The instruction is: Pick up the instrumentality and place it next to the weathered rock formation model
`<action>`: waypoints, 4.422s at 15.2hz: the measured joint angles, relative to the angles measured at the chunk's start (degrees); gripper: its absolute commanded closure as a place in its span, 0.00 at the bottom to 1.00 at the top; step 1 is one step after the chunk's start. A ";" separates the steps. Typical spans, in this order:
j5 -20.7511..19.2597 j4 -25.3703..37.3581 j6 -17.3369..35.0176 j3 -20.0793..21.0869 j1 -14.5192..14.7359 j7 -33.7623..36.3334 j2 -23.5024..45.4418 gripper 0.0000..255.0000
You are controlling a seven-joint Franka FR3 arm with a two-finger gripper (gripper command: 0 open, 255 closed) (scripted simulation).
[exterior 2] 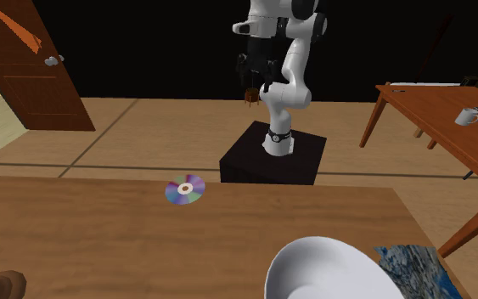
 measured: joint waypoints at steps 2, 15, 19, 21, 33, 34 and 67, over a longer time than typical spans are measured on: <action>0.59 -1.13 1.46 -0.19 -0.33 0.99 -0.34 0.00; 19.30 -20.77 50.89 0.01 -4.50 25.52 6.64 0.00; 28.18 -21.73 68.93 -0.84 -1.75 30.11 15.19 0.00; 34.17 -21.85 77.88 -3.43 2.22 30.44 19.32 0.00; 40.47 -13.26 106.45 -66.18 69.65 35.70 30.53 0.00; 39.20 -12.87 106.83 -69.82 73.13 36.61 30.63 0.00; 41.99 -8.23 91.74 -13.45 14.31 40.05 33.71 1.00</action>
